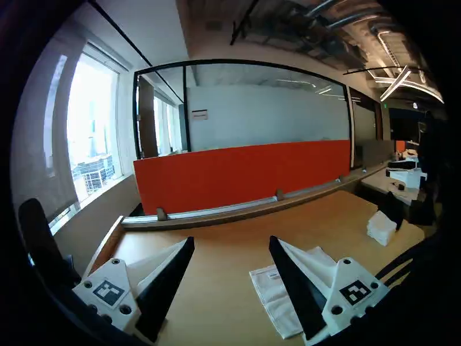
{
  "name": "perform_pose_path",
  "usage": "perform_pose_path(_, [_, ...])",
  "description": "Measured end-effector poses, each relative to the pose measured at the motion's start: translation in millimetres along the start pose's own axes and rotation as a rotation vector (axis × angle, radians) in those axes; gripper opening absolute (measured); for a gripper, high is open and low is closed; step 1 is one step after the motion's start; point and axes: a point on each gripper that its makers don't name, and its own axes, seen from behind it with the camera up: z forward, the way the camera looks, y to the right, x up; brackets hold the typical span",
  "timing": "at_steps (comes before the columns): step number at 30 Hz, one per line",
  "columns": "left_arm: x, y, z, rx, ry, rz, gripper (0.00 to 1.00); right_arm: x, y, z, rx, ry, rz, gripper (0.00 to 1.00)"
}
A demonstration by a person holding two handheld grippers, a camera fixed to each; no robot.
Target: Fold towel
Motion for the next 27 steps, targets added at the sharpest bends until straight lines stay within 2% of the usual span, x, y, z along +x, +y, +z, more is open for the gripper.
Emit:
perform_pose_path(6, [-7, 24.3, 3.1, -0.118, -0.045, 0.043, 0.96, -15, -28, 0.5, 0.136, -0.07, -0.051, 1.0])
perform_pose_path(9, [-10, 29.3, 3.0, -0.146, -0.06, 0.067, 0.96, -20, -37, 0.7, 0.184, -0.098, -0.075, 1.0])
perform_pose_path(12, [-13, 32.5, 3.3, -0.162, -0.073, 0.086, 0.96, -24, -43, 1.3, 0.215, -0.118, -0.084, 1.0])
perform_pose_path(18, [-25, 39.7, 5.7, -0.198, -0.104, 0.089, 0.96, -40, -53, 0.7, 0.264, -0.171, -0.093, 1.0])
perform_pose_path(27, [-58, 55.8, 11.3, -0.246, -0.156, 0.095, 0.96, -76, -69, -1.9, 0.32, -0.243, -0.102, 1.0])
